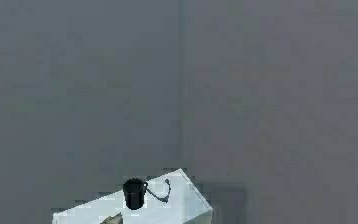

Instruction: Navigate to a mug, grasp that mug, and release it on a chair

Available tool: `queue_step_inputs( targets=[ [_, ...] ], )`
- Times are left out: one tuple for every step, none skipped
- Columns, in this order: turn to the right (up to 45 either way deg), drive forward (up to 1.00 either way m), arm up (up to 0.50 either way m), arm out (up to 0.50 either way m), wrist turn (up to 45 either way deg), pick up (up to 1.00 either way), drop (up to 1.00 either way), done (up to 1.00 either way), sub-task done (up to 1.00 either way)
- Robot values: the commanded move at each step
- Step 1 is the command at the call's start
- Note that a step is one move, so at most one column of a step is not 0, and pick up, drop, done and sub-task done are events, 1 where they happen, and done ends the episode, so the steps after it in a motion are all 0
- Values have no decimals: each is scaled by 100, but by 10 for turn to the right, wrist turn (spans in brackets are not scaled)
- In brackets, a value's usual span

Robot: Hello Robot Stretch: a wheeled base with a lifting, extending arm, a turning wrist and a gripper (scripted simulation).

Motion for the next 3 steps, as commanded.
queue_step_inputs(
  targets=[
    [-450, 0, 0, 0, 0, 0, 0, 0, 0],
    [-450, 0, 0, 0, 0, 0, 0, 0, 0],
    [-150, 0, 0, 0, 0, 0, 0, 0, 0]
  ],
)
